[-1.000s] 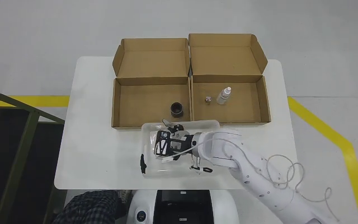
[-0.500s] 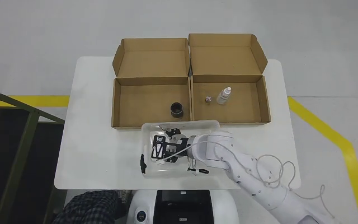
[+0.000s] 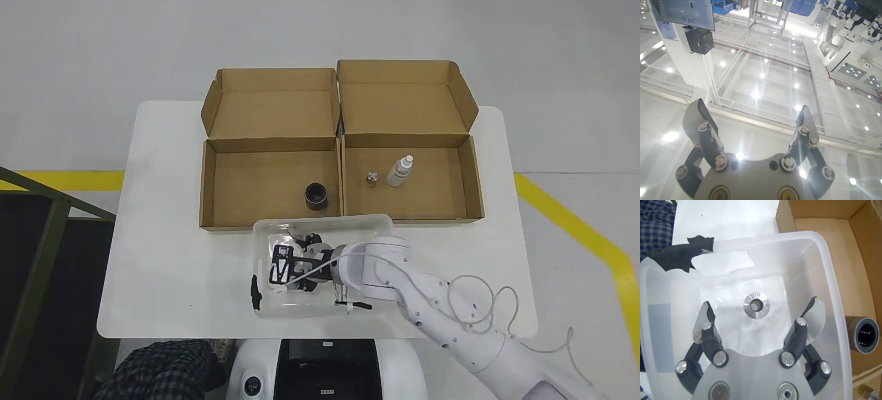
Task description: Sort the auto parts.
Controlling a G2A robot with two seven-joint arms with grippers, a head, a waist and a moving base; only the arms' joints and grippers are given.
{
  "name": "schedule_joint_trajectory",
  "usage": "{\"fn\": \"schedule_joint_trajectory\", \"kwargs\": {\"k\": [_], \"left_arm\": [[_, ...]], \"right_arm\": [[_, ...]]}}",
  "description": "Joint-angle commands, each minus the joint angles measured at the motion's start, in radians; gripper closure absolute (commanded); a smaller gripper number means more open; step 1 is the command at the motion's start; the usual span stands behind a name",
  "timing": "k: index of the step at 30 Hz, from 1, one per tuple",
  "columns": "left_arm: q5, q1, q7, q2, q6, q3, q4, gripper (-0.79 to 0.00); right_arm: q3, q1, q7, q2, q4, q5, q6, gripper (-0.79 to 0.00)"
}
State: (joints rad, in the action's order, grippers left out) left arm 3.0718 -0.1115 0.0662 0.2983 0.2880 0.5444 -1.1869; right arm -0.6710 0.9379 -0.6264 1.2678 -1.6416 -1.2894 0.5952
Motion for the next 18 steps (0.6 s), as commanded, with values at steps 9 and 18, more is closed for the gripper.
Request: {"fn": "schedule_joint_trajectory", "kwargs": {"k": [9, 18], "left_arm": [[0.000, 0.000, 0.000, 0.000, 0.000, 0.000, 0.000, -0.785], [0.000, 0.000, 0.000, 0.000, 0.000, 0.000, 0.000, -0.785]], "right_arm": [[0.021, -0.019, 0.009, 0.017, 0.048, 0.007, 0.002, -0.548], [0.021, -0.024, 0.008, 0.025, 0.059, 0.012, 0.007, -0.139]]}}
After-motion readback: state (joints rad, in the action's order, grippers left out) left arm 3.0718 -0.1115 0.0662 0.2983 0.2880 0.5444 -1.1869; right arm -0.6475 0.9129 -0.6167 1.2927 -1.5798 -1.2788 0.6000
